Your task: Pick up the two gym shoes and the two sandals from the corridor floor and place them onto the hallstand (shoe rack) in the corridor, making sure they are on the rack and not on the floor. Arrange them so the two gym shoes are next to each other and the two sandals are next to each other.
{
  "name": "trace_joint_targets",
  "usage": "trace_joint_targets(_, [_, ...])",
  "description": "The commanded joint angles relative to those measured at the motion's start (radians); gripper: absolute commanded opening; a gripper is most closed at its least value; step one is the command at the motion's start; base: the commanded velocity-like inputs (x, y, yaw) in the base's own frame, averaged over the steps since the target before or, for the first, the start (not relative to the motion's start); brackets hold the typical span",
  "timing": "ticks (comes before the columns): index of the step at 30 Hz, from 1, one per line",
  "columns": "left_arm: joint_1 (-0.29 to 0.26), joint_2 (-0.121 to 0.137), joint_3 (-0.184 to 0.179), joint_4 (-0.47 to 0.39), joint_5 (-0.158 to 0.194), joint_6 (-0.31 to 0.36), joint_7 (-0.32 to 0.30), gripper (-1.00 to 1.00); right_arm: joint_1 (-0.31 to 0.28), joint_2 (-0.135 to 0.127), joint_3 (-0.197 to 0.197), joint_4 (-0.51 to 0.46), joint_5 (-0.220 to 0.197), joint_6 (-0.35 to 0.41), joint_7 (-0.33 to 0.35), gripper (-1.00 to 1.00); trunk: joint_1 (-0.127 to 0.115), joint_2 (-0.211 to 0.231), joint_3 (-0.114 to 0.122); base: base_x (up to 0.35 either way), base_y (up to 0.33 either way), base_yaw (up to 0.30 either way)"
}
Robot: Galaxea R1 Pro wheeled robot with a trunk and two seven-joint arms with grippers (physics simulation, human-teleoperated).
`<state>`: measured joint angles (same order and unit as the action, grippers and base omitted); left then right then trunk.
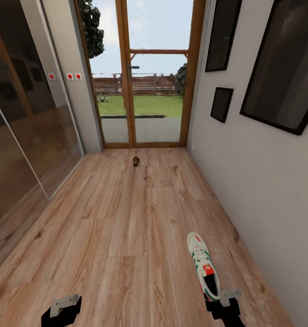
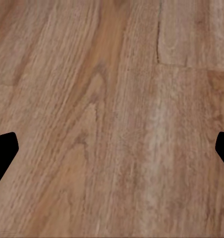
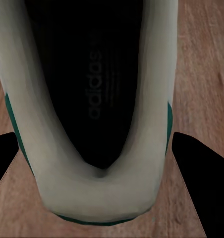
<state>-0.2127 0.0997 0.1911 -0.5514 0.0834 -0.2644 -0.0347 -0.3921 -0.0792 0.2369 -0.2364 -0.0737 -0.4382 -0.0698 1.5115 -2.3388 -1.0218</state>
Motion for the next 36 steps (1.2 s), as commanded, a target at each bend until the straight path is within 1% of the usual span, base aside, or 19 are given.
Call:
trace_joint_targets(1, [0.000,0.000,0.000,0.001,0.009,-0.003,-0.004,1.00,-0.001,-0.001,0.009,0.000,-0.008,-0.003,-0.005,-1.00,0.000,0.000,-0.001,0.338,0.000,0.000])
trace_joint_targets(36, [0.000,0.000,0.000,0.001,0.009,-0.003,-0.004,1.00,-0.001,-0.002,0.009,0.002,-0.008,-0.004,-0.005,-1.00,0.000,0.000,-0.001,0.338,0.000,0.000])
